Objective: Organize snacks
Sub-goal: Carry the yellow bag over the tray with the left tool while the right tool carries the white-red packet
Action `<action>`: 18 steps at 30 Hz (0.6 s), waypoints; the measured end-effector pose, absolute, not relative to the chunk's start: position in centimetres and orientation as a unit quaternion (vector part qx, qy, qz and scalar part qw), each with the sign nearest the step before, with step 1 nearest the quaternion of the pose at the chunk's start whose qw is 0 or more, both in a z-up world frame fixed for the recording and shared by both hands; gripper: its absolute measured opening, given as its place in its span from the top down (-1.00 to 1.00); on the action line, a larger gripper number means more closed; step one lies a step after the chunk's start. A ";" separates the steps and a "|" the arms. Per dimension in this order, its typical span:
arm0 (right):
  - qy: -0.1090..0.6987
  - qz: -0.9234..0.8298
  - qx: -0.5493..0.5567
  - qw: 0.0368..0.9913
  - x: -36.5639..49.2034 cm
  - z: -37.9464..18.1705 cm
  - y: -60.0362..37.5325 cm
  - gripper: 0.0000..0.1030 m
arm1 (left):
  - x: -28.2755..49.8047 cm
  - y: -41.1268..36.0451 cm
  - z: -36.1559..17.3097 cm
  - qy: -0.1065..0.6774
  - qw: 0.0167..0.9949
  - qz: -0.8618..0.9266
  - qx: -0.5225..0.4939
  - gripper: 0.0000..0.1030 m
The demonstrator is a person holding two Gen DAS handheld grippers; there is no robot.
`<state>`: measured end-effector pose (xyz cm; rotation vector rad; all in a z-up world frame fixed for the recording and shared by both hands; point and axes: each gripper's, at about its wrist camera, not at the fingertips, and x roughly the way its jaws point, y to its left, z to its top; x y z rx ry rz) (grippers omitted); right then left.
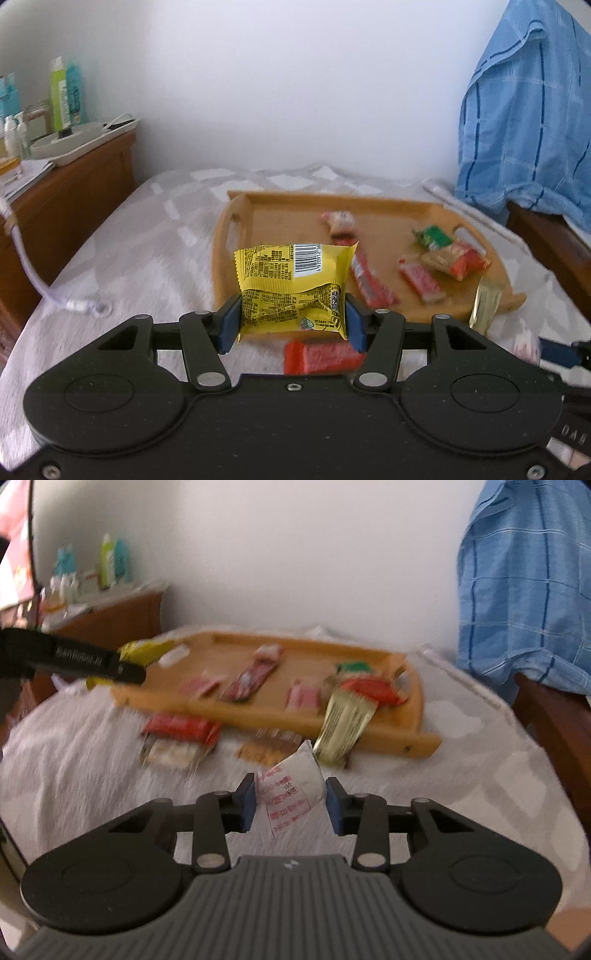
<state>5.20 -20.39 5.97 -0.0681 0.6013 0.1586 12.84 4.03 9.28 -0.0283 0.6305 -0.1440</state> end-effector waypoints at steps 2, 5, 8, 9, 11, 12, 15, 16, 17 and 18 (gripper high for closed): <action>0.284 0.074 -0.029 0.955 6.4 7.0 -20.8 0.18 | 14.0 3.8 10.0 0.305 0.949 -0.077 -0.015 -0.04; 0.268 0.069 -0.031 0.960 8.6 8.5 -21.2 0.17 | 16.1 3.5 10.9 0.305 0.949 -0.078 -0.018 -0.04; 0.260 0.062 -0.038 0.963 11.2 9.9 -21.6 0.17 | 18.0 3.4 11.5 0.308 0.947 -0.084 -0.023 -0.04; 0.260 0.060 -0.039 0.963 12.1 10.1 -21.7 0.17 | 18.7 3.3 11.6 0.311 0.946 -0.087 -0.023 -0.04; 0.264 0.054 -0.042 0.962 14.0 10.6 -22.1 0.17 | 20.2 3.3 11.8 0.318 0.943 -0.091 -0.027 -0.04; 0.270 0.053 -0.041 0.961 15.1 10.8 -22.3 0.17 | 21.1 3.3 11.8 0.323 0.942 -0.092 -0.030 -0.04; 0.283 0.045 -0.036 0.957 18.3 11.0 -23.1 0.17 | 24.3 3.3 11.7 0.339 0.936 -0.089 -0.041 -0.04; 0.288 0.043 -0.033 0.956 19.5 11.1 -23.3 0.17 | 25.2 3.3 11.6 0.344 0.934 -0.088 -0.043 -0.04; 0.292 0.041 -0.030 0.955 20.6 11.1 -23.5 0.17 | 26.2 3.2 11.4 0.350 0.932 -0.085 -0.046 -0.04; 0.297 0.039 -0.027 0.954 21.8 11.1 -23.7 0.17 | 27.2 3.2 11.2 0.355 0.930 -0.083 -0.047 -0.04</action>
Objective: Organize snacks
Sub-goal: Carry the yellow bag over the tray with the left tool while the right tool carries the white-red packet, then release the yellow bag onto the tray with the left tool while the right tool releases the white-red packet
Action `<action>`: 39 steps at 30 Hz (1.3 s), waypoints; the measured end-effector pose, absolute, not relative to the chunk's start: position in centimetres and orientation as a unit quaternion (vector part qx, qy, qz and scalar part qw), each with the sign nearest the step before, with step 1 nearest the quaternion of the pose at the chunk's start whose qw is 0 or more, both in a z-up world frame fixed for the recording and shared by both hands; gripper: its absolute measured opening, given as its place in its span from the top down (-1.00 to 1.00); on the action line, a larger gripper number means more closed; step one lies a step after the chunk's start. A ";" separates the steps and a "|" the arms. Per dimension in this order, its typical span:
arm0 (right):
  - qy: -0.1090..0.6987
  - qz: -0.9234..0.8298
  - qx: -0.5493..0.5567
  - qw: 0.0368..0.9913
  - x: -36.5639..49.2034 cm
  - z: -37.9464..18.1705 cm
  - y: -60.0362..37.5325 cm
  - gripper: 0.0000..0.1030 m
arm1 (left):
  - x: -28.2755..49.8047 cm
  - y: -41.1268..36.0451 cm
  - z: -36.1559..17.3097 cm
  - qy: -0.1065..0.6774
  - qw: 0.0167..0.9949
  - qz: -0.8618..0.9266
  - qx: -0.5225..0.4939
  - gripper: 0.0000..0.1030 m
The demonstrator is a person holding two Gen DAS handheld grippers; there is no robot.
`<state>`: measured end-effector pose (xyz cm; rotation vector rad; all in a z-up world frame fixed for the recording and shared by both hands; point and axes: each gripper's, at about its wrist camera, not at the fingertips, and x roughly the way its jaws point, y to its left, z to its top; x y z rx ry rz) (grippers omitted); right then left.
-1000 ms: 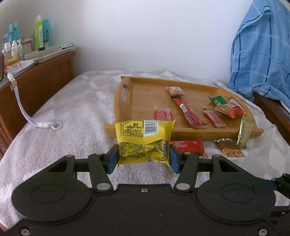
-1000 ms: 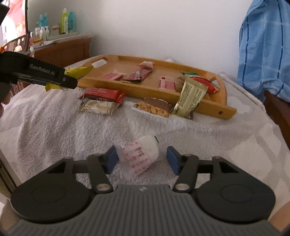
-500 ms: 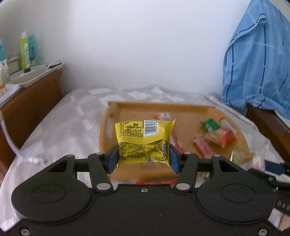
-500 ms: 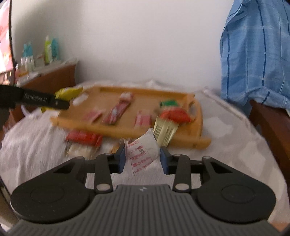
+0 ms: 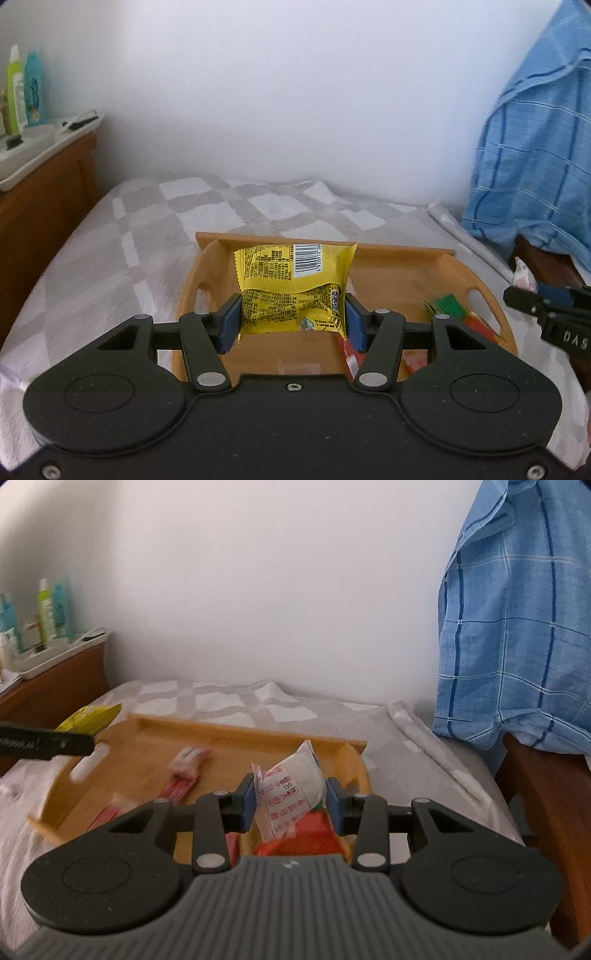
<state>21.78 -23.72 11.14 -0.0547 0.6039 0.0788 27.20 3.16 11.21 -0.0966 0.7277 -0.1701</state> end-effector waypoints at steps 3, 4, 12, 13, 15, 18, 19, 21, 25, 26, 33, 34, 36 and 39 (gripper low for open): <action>0.314 0.040 -0.005 0.949 25.1 10.9 -24.5 0.17 | 30.1 2.9 10.1 0.376 0.922 -0.076 -0.048 -0.04; 0.320 0.039 0.000 0.947 25.9 10.6 -24.6 0.16 | 30.8 2.9 9.6 0.383 0.920 -0.071 -0.049 -0.04; 0.370 0.015 0.043 0.928 32.6 7.1 -25.7 0.16 | 35.3 2.7 6.2 0.417 0.907 -0.043 -0.052 -0.04; 0.374 0.013 0.049 0.926 33.1 6.6 -25.7 0.16 | 35.4 2.6 6.0 0.418 0.906 -0.043 -0.053 -0.04; 0.382 0.009 0.057 0.922 33.9 5.7 -25.8 0.16 | 35.8 2.6 5.5 0.420 0.905 -0.044 -0.050 -0.04; 0.390 0.008 0.054 0.919 34.5 4.4 -25.6 0.16 | 36.0 2.5 5.0 0.422 0.904 -0.045 -0.047 -0.04; 0.392 0.007 0.052 0.918 34.7 4.1 -25.5 0.15 | 36.1 2.5 4.8 0.423 0.904 -0.045 -0.046 -0.04; 0.395 0.006 0.052 0.917 34.8 3.7 -25.4 0.15 | 36.2 2.5 4.4 0.425 0.903 -0.044 -0.044 -0.04; 0.395 0.005 0.057 0.917 35.0 3.1 -25.3 0.15 | 36.3 2.3 3.9 0.424 0.903 -0.044 -0.043 -0.04; 0.394 0.004 0.054 0.917 35.1 3.0 -25.3 0.14 | 36.3 2.2 3.8 0.423 0.904 -0.043 -0.038 -0.04; 0.392 0.005 0.047 0.919 35.1 2.9 -25.2 0.11 | 36.3 1.5 3.6 0.417 0.908 -0.043 -0.022 -0.04; 0.392 0.005 0.047 0.919 35.1 2.9 -25.2 0.11 | 36.4 1.5 3.7 0.417 0.907 -0.043 -0.022 -0.04; 0.391 0.005 0.046 0.919 35.0 2.9 -25.1 0.09 | 36.4 1.5 3.7 0.418 0.907 -0.042 -0.023 -0.05; 0.391 0.005 0.045 0.919 35.0 2.9 -25.1 0.04 | 36.3 1.5 3.7 0.417 0.907 -0.042 -0.023 -0.05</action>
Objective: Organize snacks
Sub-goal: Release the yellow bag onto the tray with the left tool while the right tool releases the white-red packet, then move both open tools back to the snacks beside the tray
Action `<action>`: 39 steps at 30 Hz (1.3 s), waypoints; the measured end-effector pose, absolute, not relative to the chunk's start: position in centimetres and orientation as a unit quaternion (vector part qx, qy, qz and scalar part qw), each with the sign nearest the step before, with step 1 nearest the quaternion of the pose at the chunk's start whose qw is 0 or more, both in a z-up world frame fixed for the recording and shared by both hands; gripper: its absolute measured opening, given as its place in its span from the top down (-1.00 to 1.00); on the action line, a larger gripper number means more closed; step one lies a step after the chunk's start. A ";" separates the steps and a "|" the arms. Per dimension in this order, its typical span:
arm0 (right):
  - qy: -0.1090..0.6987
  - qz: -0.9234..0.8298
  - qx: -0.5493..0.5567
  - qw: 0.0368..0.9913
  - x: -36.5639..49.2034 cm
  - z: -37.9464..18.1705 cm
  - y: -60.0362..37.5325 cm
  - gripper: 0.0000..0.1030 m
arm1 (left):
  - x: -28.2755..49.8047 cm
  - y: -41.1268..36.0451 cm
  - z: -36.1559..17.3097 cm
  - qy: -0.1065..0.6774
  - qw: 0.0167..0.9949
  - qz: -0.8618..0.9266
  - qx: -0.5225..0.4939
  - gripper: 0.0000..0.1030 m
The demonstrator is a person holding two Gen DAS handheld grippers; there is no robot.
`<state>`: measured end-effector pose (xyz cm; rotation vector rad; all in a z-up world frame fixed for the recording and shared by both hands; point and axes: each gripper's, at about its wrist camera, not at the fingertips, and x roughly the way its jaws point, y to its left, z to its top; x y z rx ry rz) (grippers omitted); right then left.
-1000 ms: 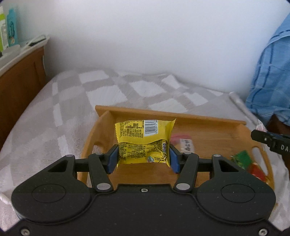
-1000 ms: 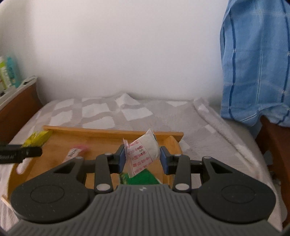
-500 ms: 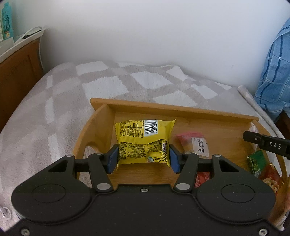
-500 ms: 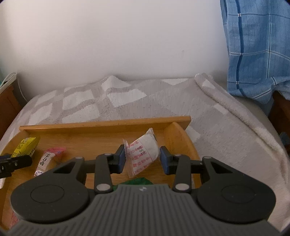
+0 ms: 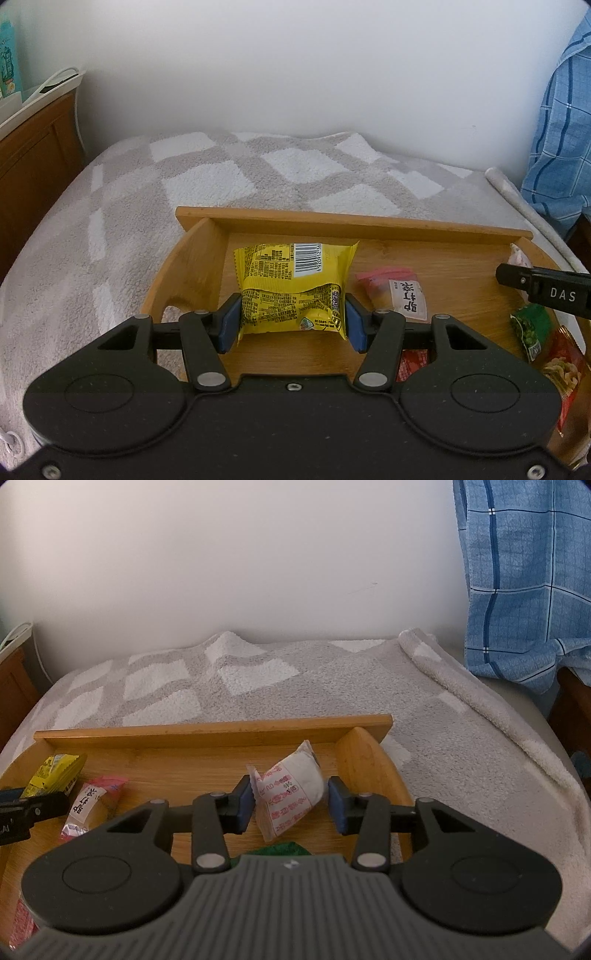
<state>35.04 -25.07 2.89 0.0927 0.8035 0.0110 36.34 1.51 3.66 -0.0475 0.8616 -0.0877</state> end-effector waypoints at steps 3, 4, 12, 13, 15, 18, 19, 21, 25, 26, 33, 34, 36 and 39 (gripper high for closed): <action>0.390 0.005 0.046 0.920 35.0 3.0 -25.1 -0.25 | 36.3 1.5 3.6 0.419 0.907 -0.041 -0.023 -0.06; 0.388 0.005 0.048 0.920 35.0 3.0 -25.1 -0.29 | 36.3 1.5 3.6 0.419 0.907 -0.040 -0.024 -0.06; 0.371 0.005 0.057 0.927 33.6 4.2 -25.2 -0.42 | 35.3 2.0 4.7 0.414 0.910 -0.034 -0.025 -0.32; 0.368 0.006 0.055 0.928 33.4 4.5 -25.2 -0.43 | 35.1 2.0 5.0 0.412 0.910 -0.035 -0.025 -0.34; 0.364 0.008 0.052 0.930 33.0 5.0 -25.0 -0.51 | 34.5 2.2 5.5 0.410 0.911 -0.039 -0.029 -0.45; 0.357 0.012 0.048 0.933 32.1 5.7 -24.8 -0.55 | 33.5 2.3 6.4 0.403 0.914 -0.044 -0.032 -0.57; 0.356 0.014 0.048 0.933 31.8 5.9 -24.8 -0.56 | 33.1 2.3 6.7 0.401 0.914 -0.045 -0.032 -0.60; 0.351 0.016 0.048 0.935 31.1 6.4 -24.6 -0.62 | 32.4 2.3 7.2 0.398 0.916 -0.047 -0.030 -0.66; 0.340 0.022 0.041 0.939 29.6 7.2 -24.3 -0.72 | 30.8 2.2 8.0 0.392 0.918 -0.050 -0.025 -0.74; 0.339 0.023 0.039 0.940 29.2 7.3 -24.2 -0.73 | 30.3 2.1 8.1 0.390 0.919 -0.051 -0.023 -0.78; 0.326 0.035 0.030 0.944 26.2 8.6 -23.8 -0.81 | 27.3 1.7 8.7 0.384 0.921 -0.059 -0.011 -0.88; 0.323 0.036 0.031 0.945 25.7 8.8 -23.8 -0.83 | 26.9 1.6 8.8 0.383 0.922 -0.059 -0.009 -0.88; 0.316 0.039 0.029 0.947 24.7 9.2 -23.8 -0.92 | 26.0 1.4 8.9 0.381 0.923 -0.060 -0.003 -0.90; 0.302 0.041 0.025 0.952 22.9 9.5 -23.8 -1.00 | 24.5 1.2 9.2 0.375 0.925 -0.061 0.000 -0.95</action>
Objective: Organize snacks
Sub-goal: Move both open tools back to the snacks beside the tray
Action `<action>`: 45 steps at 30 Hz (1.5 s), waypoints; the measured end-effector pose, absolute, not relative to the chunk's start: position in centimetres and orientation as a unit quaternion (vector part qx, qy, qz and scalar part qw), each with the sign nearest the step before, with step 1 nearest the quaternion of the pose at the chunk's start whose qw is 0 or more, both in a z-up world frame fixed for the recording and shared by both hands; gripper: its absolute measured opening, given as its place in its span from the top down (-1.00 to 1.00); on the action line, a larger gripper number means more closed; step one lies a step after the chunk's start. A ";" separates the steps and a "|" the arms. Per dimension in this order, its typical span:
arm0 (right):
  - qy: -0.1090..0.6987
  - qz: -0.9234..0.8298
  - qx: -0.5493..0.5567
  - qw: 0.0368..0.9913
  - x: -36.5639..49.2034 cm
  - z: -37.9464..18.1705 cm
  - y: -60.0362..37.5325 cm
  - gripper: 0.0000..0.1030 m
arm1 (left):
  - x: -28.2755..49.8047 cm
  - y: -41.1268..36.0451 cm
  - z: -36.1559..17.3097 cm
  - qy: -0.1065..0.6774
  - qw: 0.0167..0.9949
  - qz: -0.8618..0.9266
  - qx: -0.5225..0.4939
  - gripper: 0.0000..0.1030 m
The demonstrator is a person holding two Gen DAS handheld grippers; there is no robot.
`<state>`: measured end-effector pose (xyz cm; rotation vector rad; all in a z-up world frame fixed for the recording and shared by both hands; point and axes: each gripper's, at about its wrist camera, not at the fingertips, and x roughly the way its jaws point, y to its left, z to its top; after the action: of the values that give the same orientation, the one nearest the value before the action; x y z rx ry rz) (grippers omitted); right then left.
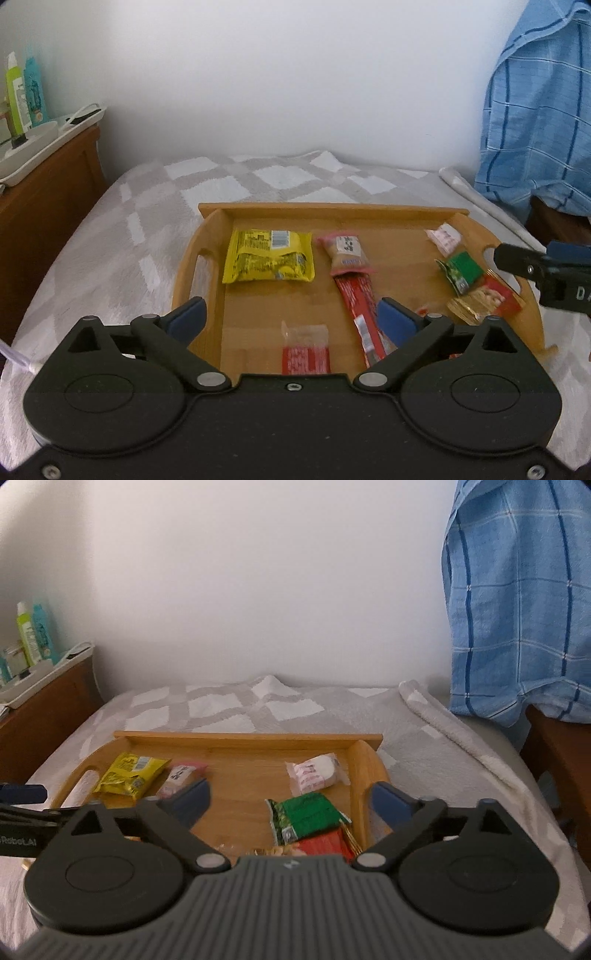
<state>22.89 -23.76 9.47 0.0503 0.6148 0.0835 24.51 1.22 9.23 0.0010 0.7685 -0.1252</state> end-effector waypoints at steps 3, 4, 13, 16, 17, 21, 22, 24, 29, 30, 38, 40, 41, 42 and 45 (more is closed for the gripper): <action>0.297 0.046 0.027 0.953 21.0 9.2 -23.8 -1.00 | 23.1 1.1 9.4 0.369 0.928 -0.061 0.005 -0.98; 0.296 0.047 0.028 0.953 20.5 9.1 -23.9 -1.00 | 22.6 1.1 9.4 0.368 0.928 -0.060 0.006 -0.98; 0.271 0.044 0.003 0.962 15.6 8.4 -23.6 -1.00 | 18.6 1.2 9.1 0.363 0.929 -0.074 0.013 -0.98; 0.263 0.041 -0.002 0.964 14.2 8.1 -23.6 -1.00 | 17.2 1.1 9.0 0.358 0.930 -0.078 0.016 -0.98; 0.260 0.041 -0.004 0.965 13.6 7.9 -23.6 -1.00 | 16.8 1.1 9.0 0.356 0.931 -0.080 0.017 -0.98; 0.249 0.035 -0.008 0.968 11.7 7.2 -23.7 -1.00 | 15.0 1.0 8.7 0.346 0.934 -0.087 0.026 -0.98; 0.249 0.035 -0.009 0.968 11.3 7.0 -23.8 -1.00 | 14.5 1.0 8.6 0.343 0.935 -0.088 0.030 -0.98; 0.250 0.036 -0.011 0.968 10.6 6.5 -23.8 -1.00 | 13.7 0.9 8.3 0.340 0.936 -0.088 0.039 -0.98; 0.253 0.035 -0.025 0.967 9.3 5.3 -23.7 -1.00 | 11.8 0.8 7.3 0.340 0.935 -0.090 0.045 -0.98; 0.251 0.034 -0.027 0.967 9.1 5.0 -23.7 -1.00 | 11.5 0.8 7.1 0.342 0.935 -0.087 0.043 -0.98; 0.184 -0.001 -0.082 0.979 6.5 2.2 -22.7 -1.00 | 10.0 0.0 4.1 0.358 0.932 -0.063 0.007 -0.85; 0.183 0.013 -0.089 0.979 6.5 2.1 -22.4 -1.00 | 10.1 -0.1 3.5 0.365 0.929 -0.061 -0.002 -0.83; 0.177 0.021 -0.091 0.980 6.5 2.1 -22.2 -1.00 | 10.2 -0.1 3.3 0.366 0.929 -0.054 -0.004 -0.83; 0.172 0.027 -0.091 0.981 6.5 2.1 -22.1 -1.00 | 10.3 -0.1 3.2 0.365 0.930 -0.048 -0.005 -0.83; 0.173 0.037 -0.077 0.981 7.0 1.7 -22.0 -1.00 | 10.5 -0.2 3.0 0.361 0.931 -0.047 -0.006 -0.75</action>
<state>7.00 -21.97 1.72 -0.1555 0.3472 0.0742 10.54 -0.17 2.99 -0.0114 0.7399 -0.0972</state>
